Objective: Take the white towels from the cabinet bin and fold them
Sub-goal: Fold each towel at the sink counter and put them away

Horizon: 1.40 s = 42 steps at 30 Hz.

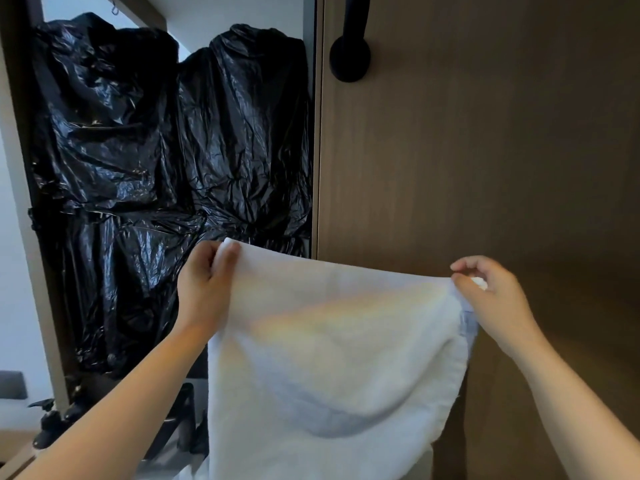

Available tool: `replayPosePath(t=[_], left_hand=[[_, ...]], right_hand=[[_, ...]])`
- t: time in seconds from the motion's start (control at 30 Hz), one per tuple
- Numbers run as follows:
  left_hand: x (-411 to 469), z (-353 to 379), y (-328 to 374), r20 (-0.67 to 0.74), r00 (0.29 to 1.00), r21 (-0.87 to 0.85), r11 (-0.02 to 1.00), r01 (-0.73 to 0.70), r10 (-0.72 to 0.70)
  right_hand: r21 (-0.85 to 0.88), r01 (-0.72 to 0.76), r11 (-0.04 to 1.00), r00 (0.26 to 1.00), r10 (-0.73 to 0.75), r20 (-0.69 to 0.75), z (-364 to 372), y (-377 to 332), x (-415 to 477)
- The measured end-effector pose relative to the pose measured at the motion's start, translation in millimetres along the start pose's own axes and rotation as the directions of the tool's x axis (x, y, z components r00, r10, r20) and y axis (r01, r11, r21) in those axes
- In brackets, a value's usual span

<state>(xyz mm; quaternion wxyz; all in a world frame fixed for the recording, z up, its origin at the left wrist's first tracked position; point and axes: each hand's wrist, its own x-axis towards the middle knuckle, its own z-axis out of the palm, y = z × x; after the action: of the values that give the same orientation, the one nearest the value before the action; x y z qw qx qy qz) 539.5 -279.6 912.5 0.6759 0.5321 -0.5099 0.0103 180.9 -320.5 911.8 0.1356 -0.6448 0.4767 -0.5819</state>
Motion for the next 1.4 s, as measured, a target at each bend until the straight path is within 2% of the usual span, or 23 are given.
replayPosePath(t=[0.07, 0.13, 0.2, 0.23, 0.3, 0.37, 0.43, 0.53, 0.6, 0.73, 0.87, 0.93, 1.0, 1.13, 1.27, 1.4], left_hand=[[-0.2, 0.2, 4.0, -0.055, 0.997, -0.078, 0.996, 0.046, -0.050], [3.2, 3.6, 3.8, -0.089, 0.991, -0.121, 0.989, 0.086, -0.097], [8.5, 10.4, -3.6, -0.063, 0.991, -0.050, 0.992, 0.118, -0.121], [10.5, 14.8, -10.4, -0.027, 0.991, 0.023, 0.991, 0.133, -0.133], [9.7, 22.8, -23.4, 0.043, 0.986, 0.166, 0.975, 0.149, -0.158], [3.3, 28.9, -32.0, 0.077, 0.986, 0.232, 0.964, 0.127, -0.149], [-6.6, 33.0, -30.5, 0.101, 0.985, 0.220, 0.969, 0.117, -0.142], [-20.3, 34.1, -19.8, 0.133, 0.978, 0.171, 0.976, 0.138, -0.162], [-31.3, 31.0, -8.2, 0.198, 0.964, 0.073, 0.984, 0.166, -0.177], [-51.7, 23.5, 18.4, 0.365, 0.915, -0.183, 0.950, 0.254, -0.174], [-57.8, 21.6, 26.9, 0.454, 0.883, -0.160, 0.964, 0.211, -0.118], [-57.8, 21.1, 26.3, 0.446, 0.880, -0.190, 0.943, 0.272, -0.164], [-56.2, 21.3, 25.3, 0.459, 0.855, -0.248, 0.889, 0.384, -0.242], [-58.8, 19.8, 23.6, 0.500, 0.824, -0.285, 0.847, 0.449, -0.268], [-66.3, 19.7, 21.1, 0.531, 0.804, -0.254, 0.856, 0.451, -0.266], [-69.3, 19.2, 22.0, 0.534, 0.800, -0.241, 0.858, 0.454, -0.274]], right_hand=[[0.300, -0.114, 0.947, 0.991, 0.128, -0.025, -3.7, -7.1, -2.7], [0.428, -0.180, 0.886, 0.980, 0.201, -0.005, -6.1, -13.7, -3.0], [0.294, -0.112, 0.949, 0.988, 0.137, -0.068, -0.7, -10.7, 0.8], [0.152, -0.062, 0.986, 0.992, 0.078, -0.100, 4.7, -6.6, 1.9], [-0.098, -0.040, 0.994, 0.996, 0.032, -0.083, 16.6, 3.2, 1.6], [-0.204, -0.096, 0.974, 0.995, 0.094, -0.019, 25.3, 12.7, -2.3], [-0.216, -0.133, 0.967, 0.988, 0.147, 0.053, 28.6, 14.2, -8.4], [-0.005, -0.242, 0.970, 0.952, 0.238, 0.191, 27.6, 3.5, -18.1], [0.167, -0.338, 0.926, 0.904, 0.270, 0.330, 23.3, -10.5, -27.1], [0.286, -0.410, 0.866, 0.837, 0.232, 0.496, 22.8, -36.1, -40.4], [0.416, -0.458, 0.785, 0.770, 0.117, 0.627, 28.2, -52.9, -44.8], [0.441, -0.437, 0.784, 0.724, 0.016, 0.689, 28.2, -58.4, -45.6], [0.424, -0.390, 0.817, 0.708, -0.028, 0.705, 28.3, -64.6, -46.8], [0.225, -0.067, 0.972, 0.831, -0.071, 0.552, 37.6, -74.6, -55.0], [0.144, 0.075, 0.987, 0.837, -0.141, 0.529, 47.4, -77.0, -65.3], [0.063, 0.176, 0.982, 0.891, -0.186, 0.415, 55.6, -72.9, -69.6]])
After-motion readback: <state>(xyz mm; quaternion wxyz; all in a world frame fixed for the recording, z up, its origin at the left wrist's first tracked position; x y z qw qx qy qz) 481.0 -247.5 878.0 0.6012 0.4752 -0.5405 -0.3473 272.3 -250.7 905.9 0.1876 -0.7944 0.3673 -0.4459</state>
